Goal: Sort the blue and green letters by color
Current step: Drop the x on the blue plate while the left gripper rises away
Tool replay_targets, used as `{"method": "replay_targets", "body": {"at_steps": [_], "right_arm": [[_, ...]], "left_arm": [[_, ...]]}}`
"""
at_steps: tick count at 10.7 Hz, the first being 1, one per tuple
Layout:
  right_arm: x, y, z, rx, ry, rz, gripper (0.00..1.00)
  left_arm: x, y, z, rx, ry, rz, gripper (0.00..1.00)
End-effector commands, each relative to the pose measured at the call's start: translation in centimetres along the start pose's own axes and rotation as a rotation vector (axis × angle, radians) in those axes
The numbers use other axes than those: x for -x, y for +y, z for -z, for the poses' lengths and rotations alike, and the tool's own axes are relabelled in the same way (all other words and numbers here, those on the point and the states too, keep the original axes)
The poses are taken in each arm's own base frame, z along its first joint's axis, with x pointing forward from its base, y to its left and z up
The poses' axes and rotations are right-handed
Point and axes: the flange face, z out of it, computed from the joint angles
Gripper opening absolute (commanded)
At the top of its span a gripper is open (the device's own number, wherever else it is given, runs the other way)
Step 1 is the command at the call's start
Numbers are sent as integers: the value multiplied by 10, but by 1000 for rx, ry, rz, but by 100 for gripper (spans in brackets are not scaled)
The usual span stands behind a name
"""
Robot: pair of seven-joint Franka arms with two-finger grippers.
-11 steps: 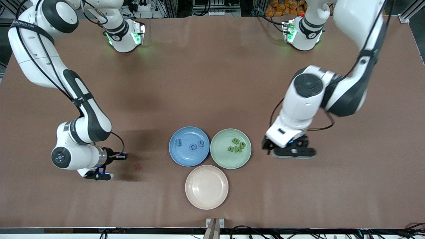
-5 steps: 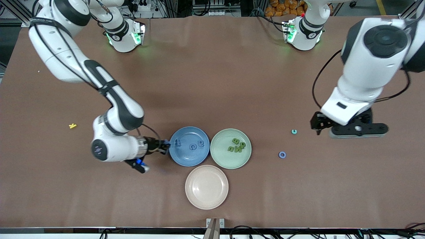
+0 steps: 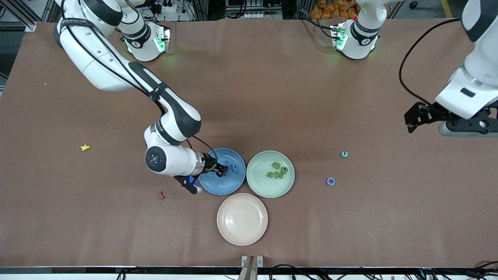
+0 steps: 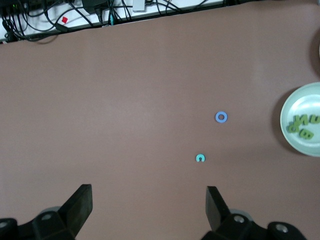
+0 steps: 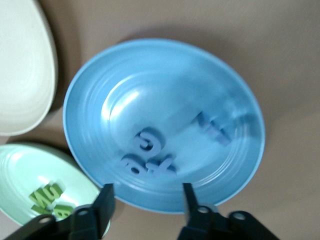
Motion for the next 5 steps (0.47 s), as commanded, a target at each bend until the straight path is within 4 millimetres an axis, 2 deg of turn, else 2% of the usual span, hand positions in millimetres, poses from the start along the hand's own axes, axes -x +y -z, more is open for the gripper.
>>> {"method": "replay_targets", "body": {"at_steps": [1, 2, 4, 5], "right_arm": [[-21, 11, 26, -9, 24, -22, 100], [-32, 23, 29, 31, 18, 1, 100], [-64, 54, 51, 117, 23, 136, 100], [-71, 66, 70, 180, 56, 228, 100]], "left_arm": [[22, -12, 21, -12, -7, -22, 100], [25, -29, 20, -19, -27, 4, 100], [31, -31, 22, -18, -56, 9, 100], [37, -26, 25, -18, -81, 7, 100]]}}
